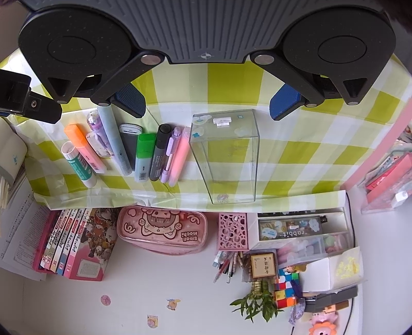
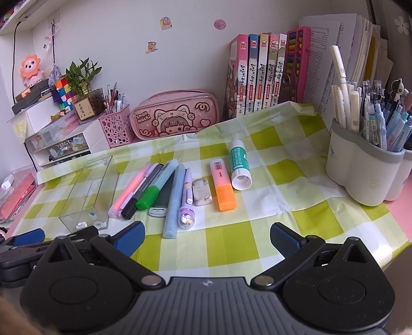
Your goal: Organize stationery
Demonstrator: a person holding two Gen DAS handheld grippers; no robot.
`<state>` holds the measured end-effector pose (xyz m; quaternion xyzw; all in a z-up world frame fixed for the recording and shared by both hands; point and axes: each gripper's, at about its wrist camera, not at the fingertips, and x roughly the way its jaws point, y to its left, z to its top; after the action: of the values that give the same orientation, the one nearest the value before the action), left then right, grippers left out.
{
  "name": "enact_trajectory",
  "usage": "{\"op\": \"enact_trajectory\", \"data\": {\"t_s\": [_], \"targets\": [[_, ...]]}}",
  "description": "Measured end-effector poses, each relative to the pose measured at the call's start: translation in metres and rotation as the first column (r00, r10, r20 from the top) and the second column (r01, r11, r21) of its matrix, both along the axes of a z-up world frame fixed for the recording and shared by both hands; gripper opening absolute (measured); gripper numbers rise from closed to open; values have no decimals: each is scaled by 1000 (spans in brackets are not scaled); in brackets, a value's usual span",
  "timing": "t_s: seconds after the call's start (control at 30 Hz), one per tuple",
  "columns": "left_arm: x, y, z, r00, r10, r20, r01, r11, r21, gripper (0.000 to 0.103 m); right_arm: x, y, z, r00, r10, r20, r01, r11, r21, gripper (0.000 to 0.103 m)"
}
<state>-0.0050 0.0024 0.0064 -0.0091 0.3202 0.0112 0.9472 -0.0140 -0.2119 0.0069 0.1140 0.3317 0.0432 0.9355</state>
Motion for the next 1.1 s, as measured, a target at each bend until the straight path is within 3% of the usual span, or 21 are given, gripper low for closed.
{"op": "enact_trajectory", "data": {"t_s": [1.1], "targets": [[-1, 0, 0, 1000, -3, 6, 3, 1000, 2, 98, -1, 5, 0, 1000, 14, 4, -14, 1000, -23, 103]]}}
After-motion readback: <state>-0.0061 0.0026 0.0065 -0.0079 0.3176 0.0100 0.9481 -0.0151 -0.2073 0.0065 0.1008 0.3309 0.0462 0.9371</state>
